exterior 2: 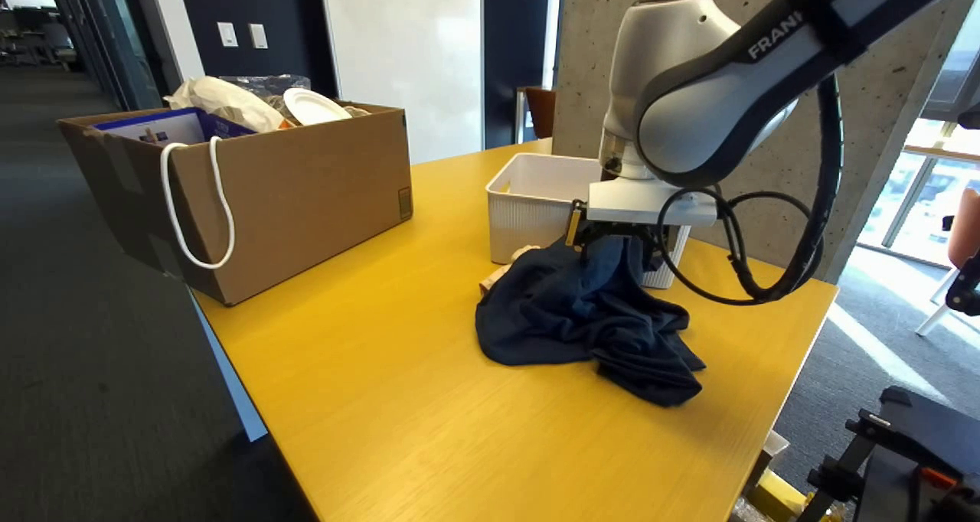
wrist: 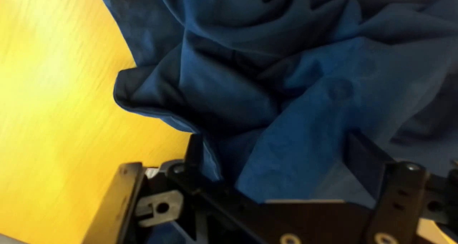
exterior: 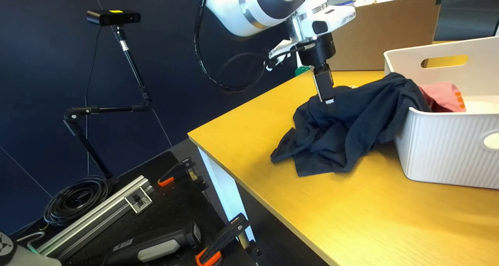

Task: Put the clothes in the basket

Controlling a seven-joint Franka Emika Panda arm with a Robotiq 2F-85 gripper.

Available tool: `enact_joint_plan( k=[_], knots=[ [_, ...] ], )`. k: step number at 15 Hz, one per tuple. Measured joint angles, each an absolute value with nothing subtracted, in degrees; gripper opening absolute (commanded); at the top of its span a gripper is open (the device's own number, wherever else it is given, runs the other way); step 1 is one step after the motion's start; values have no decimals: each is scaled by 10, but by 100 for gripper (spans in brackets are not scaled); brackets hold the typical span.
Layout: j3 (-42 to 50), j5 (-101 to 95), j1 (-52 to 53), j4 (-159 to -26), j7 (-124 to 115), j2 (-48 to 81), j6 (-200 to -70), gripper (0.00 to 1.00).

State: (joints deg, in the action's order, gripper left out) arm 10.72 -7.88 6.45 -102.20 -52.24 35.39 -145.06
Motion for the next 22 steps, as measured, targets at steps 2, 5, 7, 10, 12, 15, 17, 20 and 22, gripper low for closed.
enact_joint_plan(
  k=[2,5,7,10,12,15,17,20,22],
  knots=[
    [107,-79,65,-1020,-514,373,-1484,100],
    [111,-79,67,-1017,-496,403,-1543,72],
    [118,-79,71,-1020,-478,419,-1591,56],
    [135,-79,81,-1031,-450,432,-1660,34],
    [139,-74,82,-1041,-429,436,-1697,20],
    [138,-54,82,-1064,-393,438,-1744,0],
    [138,-34,84,-1080,-365,437,-1775,0],
    [149,1,103,-1123,-329,418,-1814,1],
    [178,25,139,-1171,-312,385,-1848,1]
  ],
)
